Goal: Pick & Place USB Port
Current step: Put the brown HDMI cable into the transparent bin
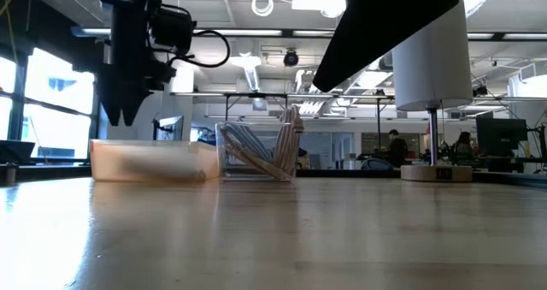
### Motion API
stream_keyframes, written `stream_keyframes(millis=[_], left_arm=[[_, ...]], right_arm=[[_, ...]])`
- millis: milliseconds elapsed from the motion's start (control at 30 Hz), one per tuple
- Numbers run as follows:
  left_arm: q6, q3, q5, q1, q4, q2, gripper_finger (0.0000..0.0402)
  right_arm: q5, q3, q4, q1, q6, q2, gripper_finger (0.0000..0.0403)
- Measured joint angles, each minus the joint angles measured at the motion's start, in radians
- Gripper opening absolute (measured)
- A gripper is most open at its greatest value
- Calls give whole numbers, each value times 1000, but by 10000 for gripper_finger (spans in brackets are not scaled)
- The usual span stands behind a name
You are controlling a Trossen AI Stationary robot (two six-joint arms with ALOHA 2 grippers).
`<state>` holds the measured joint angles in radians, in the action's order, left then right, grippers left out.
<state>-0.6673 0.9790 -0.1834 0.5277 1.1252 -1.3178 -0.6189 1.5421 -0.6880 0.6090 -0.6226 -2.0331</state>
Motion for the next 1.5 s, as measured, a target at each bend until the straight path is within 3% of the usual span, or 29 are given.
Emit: stream_keyframes(millis=[100, 233, 333, 433, 767, 967, 1200, 1500], left_arm=[[70, 44, 82, -14, 131, 0, 167], [183, 66, 296, -73, 295, 13, 167], [267, 66, 414, -174, 358, 33, 167], [362, 67, 442, -325, 367, 56, 167], [908, 68, 292, -901, 288, 90, 167], [1173, 68, 155, -1157, 164, 90, 167], [1411, 68, 66, -1356, 147, 83, 167], [1420, 68, 14, -1503, 99, -45, 167]], right_arm=[[0, 0, 0, 0, 1, 0, 129], [-10, 0, -2, 0, 2, 0, 129], [-17, 0, -3, 0, 3, 0, 129], [-18, 0, -3, 0, 3, 0, 129], [5, -64, 35, 0, -20, 0, 129], [2, -68, 59, 0, -4, 0, 129], [5, -68, 88, 1, 21, 0, 129], [5, -68, 127, 17, 34, 0, 129]])
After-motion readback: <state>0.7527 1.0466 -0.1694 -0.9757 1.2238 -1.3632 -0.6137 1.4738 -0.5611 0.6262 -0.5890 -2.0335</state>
